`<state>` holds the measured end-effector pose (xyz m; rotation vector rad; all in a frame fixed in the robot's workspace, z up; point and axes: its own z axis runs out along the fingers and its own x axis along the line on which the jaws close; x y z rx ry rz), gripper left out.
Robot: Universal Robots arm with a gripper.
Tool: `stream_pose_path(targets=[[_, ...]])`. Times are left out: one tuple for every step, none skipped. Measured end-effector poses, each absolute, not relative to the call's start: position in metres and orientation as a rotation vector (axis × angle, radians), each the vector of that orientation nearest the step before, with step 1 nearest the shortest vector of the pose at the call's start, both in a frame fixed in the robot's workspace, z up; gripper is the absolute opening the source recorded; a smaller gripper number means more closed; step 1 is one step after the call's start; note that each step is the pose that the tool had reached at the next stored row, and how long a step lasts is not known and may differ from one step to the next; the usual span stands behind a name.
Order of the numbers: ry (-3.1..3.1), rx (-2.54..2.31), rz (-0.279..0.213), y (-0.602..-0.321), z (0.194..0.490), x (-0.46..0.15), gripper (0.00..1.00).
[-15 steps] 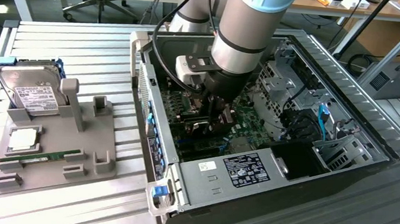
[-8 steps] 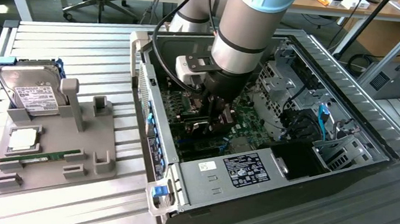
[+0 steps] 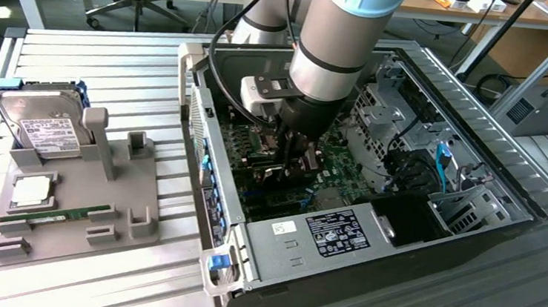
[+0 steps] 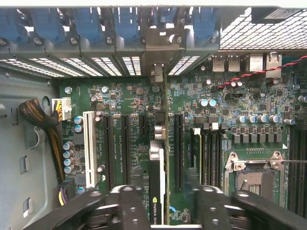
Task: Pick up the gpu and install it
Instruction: 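Insert the gpu into the slot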
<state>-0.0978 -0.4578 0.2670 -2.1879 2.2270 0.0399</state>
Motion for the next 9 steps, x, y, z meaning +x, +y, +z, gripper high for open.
stream_pose_path(targets=[[2.227,-2.188,0.040,-0.4578,0.2670,-0.0978,0.38],[2.227,-2.188,0.040,-0.4578,0.2670,-0.0978,0.33],[2.227,-2.188,0.040,-0.4578,0.2670,-0.0978,0.27],[2.227,-2.188,0.040,-0.4578,0.2670,-0.0978,0.27],[2.227,-2.188,0.040,-0.4578,0.2670,-0.0978,0.27],[2.227,-2.188,0.040,-0.4578,0.2670,-0.0978,0.27],[2.227,-2.188,0.040,-0.4578,0.2670,-0.0978,0.27],[2.227,-2.188,0.040,-0.4578,0.2670,-0.0978,0.27],[2.227,-2.188,0.040,-0.4578,0.2670,-0.0978,0.27]])
